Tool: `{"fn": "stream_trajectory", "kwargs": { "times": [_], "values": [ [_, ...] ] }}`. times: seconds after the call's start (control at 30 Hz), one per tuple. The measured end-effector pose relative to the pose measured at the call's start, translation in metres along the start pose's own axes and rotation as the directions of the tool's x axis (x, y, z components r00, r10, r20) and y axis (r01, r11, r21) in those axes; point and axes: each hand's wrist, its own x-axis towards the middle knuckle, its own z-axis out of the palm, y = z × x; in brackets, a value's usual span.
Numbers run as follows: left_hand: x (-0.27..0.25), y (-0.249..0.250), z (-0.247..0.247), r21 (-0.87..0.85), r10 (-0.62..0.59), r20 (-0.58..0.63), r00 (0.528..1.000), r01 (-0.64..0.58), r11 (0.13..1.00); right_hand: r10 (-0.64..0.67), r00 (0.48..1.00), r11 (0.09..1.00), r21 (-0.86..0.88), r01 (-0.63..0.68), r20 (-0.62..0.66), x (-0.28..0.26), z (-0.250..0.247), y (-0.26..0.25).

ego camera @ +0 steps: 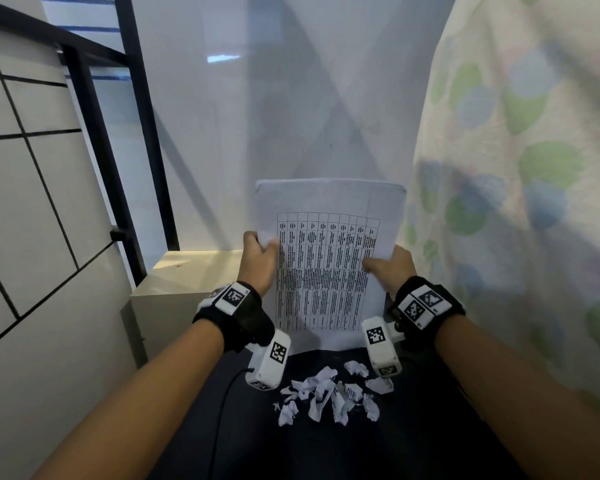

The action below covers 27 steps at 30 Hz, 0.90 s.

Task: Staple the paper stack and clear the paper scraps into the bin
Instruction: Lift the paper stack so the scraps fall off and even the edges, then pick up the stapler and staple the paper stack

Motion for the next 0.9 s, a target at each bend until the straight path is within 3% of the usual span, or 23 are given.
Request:
{"fn": "stream_trajectory", "kwargs": {
  "times": [0.17, 0.37, 0.5, 0.6, 0.77, 0.9],
  "values": [
    [0.009, 0.027, -0.002, -0.035, 0.105, -0.012, 0.994, -0.106, 0.994, -0.005, 1.0, 1.0, -0.02, 0.005, 0.001, 0.004, 0.001, 0.001],
    [0.009, 0.035, -0.004, -0.003, 0.108, -0.008, 0.994, -0.108, 0.994, -0.016, 1.0, 0.999, -0.05, 0.017, 0.014, 0.004, -0.001, 0.0],
    [0.012, 0.034, -0.003, -0.01, 0.105, -0.01, 0.994, -0.105, 0.994, -0.002, 0.992, 0.982, -0.187, 0.025, 0.126, 0.003, -0.014, 0.002],
    [0.014, 0.033, -0.003, 0.001, 0.1, -0.001, 0.995, -0.1, 0.995, 0.009, 0.993, 0.946, -0.324, 0.03, 0.119, -0.002, -0.04, 0.012],
    [0.013, 0.033, -0.002, 0.005, 0.101, 0.002, 0.995, -0.101, 0.995, 0.203, 0.973, 0.79, -0.605, -0.099, 0.105, -0.022, -0.087, 0.037],
    [0.013, 0.032, 0.0, -0.003, 0.099, -0.011, 0.995, -0.099, 0.995, 0.378, 0.914, 0.516, -0.853, -0.078, 0.146, -0.041, -0.101, 0.061]
  ]
}}
